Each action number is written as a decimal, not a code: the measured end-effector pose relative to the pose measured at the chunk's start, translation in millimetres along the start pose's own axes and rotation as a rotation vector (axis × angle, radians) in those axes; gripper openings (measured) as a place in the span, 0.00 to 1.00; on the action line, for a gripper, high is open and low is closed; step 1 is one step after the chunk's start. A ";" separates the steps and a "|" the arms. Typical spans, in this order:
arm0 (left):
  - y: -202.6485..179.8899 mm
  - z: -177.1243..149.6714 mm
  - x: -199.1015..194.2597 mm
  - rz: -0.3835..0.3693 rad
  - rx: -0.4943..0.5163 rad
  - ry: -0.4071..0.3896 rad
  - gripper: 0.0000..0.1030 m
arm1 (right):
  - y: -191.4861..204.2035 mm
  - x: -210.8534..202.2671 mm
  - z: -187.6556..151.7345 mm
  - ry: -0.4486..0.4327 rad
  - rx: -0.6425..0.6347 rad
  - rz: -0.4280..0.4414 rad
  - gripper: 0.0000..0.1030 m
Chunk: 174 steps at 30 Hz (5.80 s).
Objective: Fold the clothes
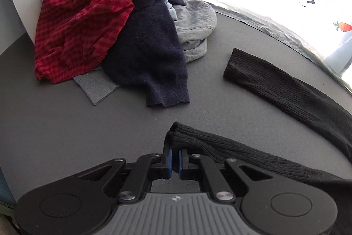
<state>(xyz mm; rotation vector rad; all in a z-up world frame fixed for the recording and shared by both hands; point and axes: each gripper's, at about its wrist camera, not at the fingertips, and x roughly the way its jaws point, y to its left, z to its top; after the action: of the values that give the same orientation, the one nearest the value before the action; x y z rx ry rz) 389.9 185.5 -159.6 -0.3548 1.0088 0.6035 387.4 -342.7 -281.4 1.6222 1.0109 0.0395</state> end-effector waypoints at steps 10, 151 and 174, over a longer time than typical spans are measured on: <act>-9.6 -36.8 -5.4 -0.053 0.169 -0.061 0.48 | 9.4 -16.9 7.3 -0.115 -0.089 -0.108 0.36; -55.7 10.4 82.7 -0.247 0.432 0.054 0.91 | 136.9 238.8 -174.6 0.094 -1.132 -0.447 0.02; -70.7 18.8 67.0 -0.235 0.486 -0.049 0.11 | 19.7 15.1 -20.4 -0.419 0.105 0.050 0.47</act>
<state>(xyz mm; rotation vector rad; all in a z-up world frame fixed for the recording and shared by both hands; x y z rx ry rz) 472.8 160.7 -208.1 -0.0260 1.0137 0.1426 397.6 -316.6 -265.7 1.6607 0.6575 -0.3125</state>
